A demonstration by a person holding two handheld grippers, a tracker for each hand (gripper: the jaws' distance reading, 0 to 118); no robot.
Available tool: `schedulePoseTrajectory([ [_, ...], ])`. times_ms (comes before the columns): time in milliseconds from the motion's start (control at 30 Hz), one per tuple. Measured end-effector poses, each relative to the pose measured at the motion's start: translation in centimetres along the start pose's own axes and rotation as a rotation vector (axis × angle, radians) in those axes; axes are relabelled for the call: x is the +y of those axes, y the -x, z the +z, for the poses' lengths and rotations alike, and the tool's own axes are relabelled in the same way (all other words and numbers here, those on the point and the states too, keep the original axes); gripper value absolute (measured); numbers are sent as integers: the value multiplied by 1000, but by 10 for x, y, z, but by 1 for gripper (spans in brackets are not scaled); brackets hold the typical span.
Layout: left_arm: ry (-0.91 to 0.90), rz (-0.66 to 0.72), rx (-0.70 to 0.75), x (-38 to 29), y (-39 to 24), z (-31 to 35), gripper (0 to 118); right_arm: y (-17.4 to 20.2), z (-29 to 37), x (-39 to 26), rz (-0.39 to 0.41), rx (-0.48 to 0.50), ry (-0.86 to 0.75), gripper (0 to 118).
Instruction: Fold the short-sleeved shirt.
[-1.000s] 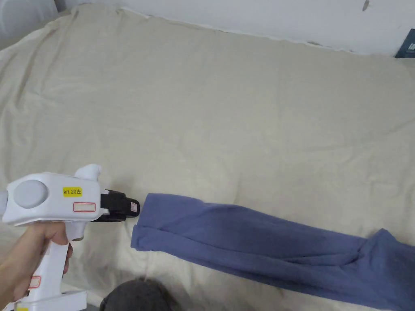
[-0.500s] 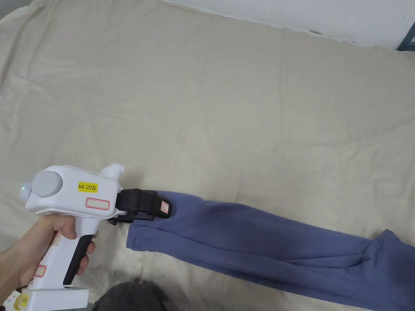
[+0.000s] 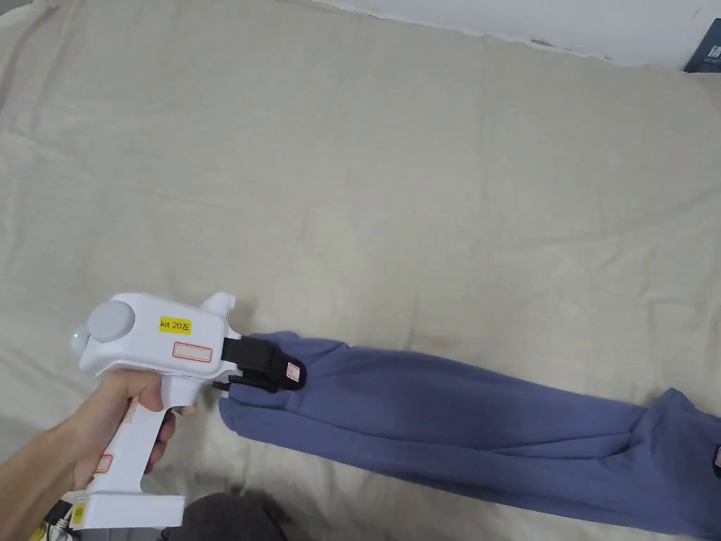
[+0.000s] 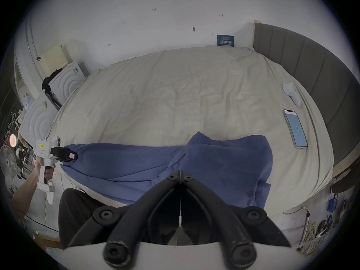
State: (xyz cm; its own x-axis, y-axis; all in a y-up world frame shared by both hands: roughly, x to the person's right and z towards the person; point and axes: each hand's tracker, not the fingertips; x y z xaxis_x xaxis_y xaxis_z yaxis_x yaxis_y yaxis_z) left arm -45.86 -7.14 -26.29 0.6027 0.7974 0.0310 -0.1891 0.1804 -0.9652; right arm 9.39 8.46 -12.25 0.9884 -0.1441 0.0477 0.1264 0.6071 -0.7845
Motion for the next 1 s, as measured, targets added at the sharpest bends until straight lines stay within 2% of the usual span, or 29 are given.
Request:
schedulePoseTrajectory([
  [100,-15,-45,38,1,-9,12,8,1,2,2,-3,14,-8,0],
  [467,-84,15,201,13,-13,82,8,-4,15,4,-6,52,-47,0],
  [633,-78,0,289,6,-32,95,8,-6,19,3,-21,73,-67,0],
  [767,-73,-52,444,0,-75,95,8,-8,23,1,-25,87,-72,0],
  [1000,-92,-144,571,2,-158,85,8,-16,41,-7,-45,124,-97,0],
])
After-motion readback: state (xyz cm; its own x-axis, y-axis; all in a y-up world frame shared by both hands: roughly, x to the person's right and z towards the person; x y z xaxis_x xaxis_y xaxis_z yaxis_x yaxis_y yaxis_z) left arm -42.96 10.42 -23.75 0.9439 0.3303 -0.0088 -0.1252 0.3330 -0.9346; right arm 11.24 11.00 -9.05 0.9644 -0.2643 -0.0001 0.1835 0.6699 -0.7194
